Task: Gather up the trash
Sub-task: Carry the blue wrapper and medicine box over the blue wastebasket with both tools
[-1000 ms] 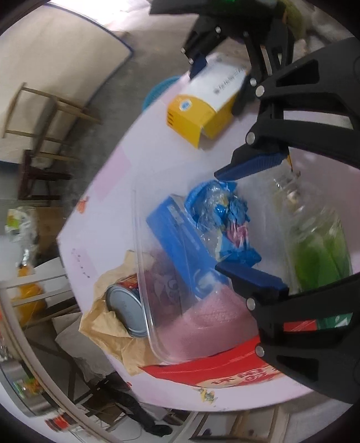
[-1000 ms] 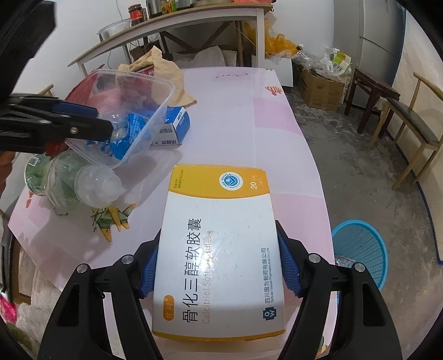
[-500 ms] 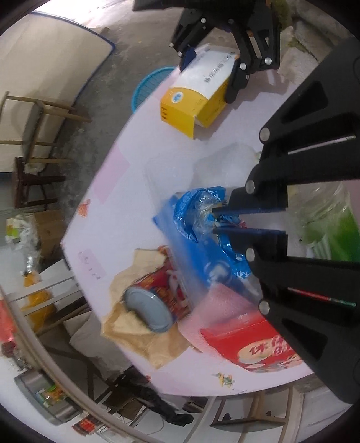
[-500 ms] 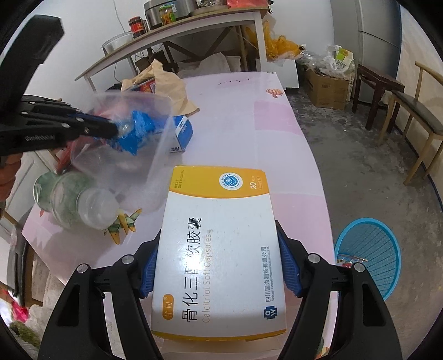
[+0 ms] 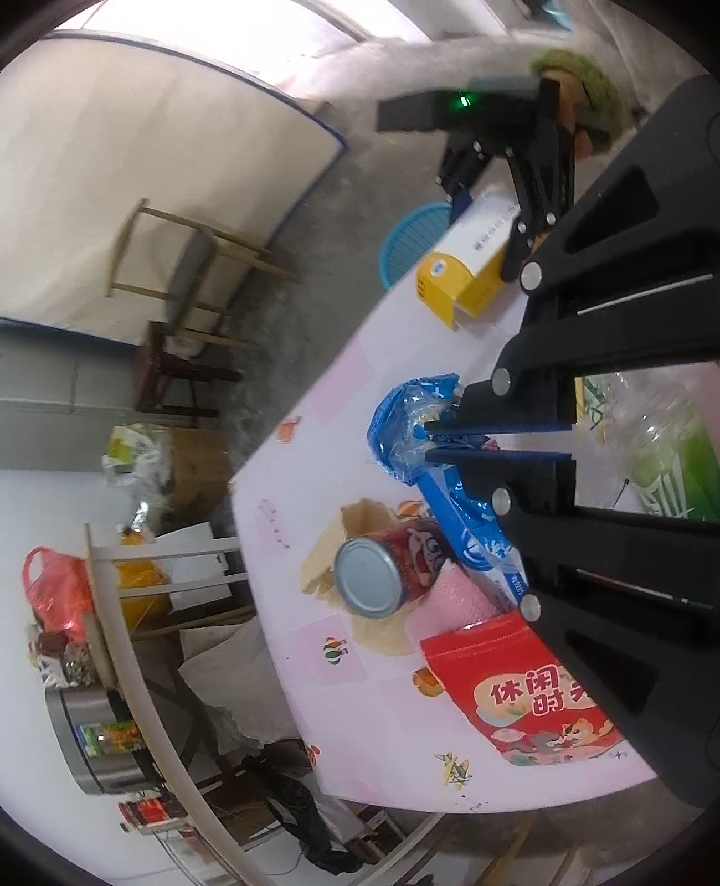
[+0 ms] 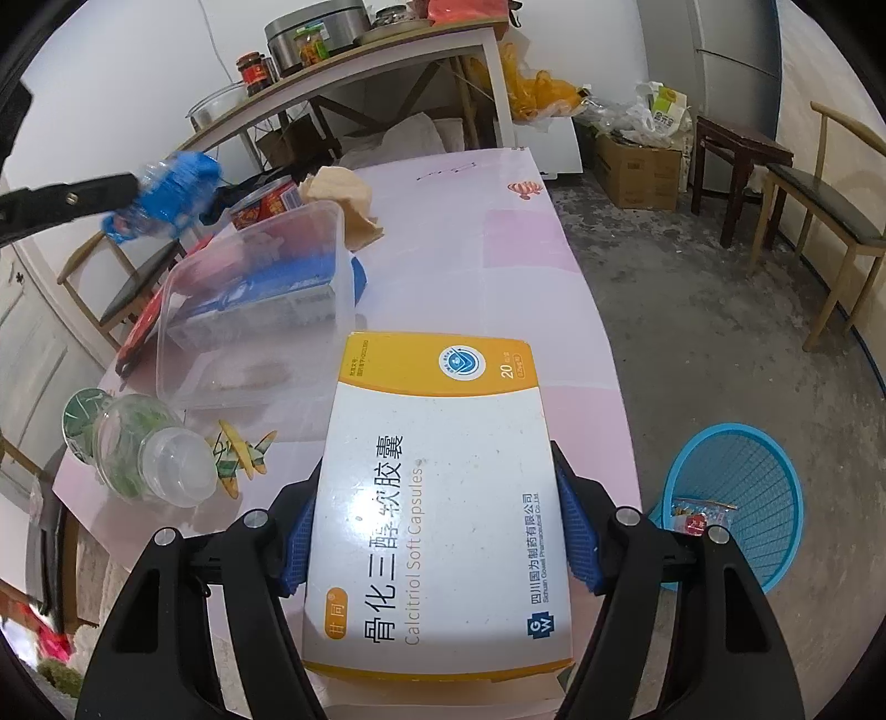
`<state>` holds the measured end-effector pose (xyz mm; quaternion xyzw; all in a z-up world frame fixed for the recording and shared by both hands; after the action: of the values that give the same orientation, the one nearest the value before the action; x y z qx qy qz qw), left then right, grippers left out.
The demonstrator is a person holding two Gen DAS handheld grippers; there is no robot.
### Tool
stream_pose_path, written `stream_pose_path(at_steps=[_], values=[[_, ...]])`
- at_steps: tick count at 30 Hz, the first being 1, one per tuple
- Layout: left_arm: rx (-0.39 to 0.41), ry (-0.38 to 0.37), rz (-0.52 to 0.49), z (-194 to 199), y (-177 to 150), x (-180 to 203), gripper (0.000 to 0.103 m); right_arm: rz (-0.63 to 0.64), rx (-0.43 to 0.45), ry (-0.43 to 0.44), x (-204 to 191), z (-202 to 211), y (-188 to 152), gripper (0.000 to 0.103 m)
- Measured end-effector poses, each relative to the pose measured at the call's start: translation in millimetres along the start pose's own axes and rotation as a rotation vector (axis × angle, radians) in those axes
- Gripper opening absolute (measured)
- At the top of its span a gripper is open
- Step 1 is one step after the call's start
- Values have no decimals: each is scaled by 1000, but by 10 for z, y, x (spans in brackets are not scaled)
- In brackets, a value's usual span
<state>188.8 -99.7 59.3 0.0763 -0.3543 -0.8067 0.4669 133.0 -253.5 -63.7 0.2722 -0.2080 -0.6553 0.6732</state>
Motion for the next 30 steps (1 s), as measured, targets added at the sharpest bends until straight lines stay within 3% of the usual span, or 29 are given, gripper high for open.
stream_pose_path(at_steps=[11,15,17,20,25,30], values=[[107,-87,118,415,-11,-190,3,-22,0,-25,44,10,15,69],[229,-109,59,632,-30,-44,3,-42,9,-24,100,39,31,69],[252,-136,59,672,-35,47,3,-47,17,-33,137,68,37,69],[258,-155,61,617,-27,187,3,-69,32,-43,225,124,47,69],[188,-218,92,322,2,453,3,-137,82,-70,476,355,0,69],[160,-276,-3,55,-45,989,3,-207,100,-121,773,563,-139,69]])
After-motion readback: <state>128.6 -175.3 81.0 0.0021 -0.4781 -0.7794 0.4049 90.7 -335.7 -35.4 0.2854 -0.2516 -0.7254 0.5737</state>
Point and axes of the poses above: each gripper's, at about its wrist camera, not at the fingertips, and z roughly against the way its jaws point, x to its right, y to its top, the point moved 4 cm from there along -z, roughly the way its jaws point, and after that the axes turned 12 degrees about z, right-handed, at the moved point
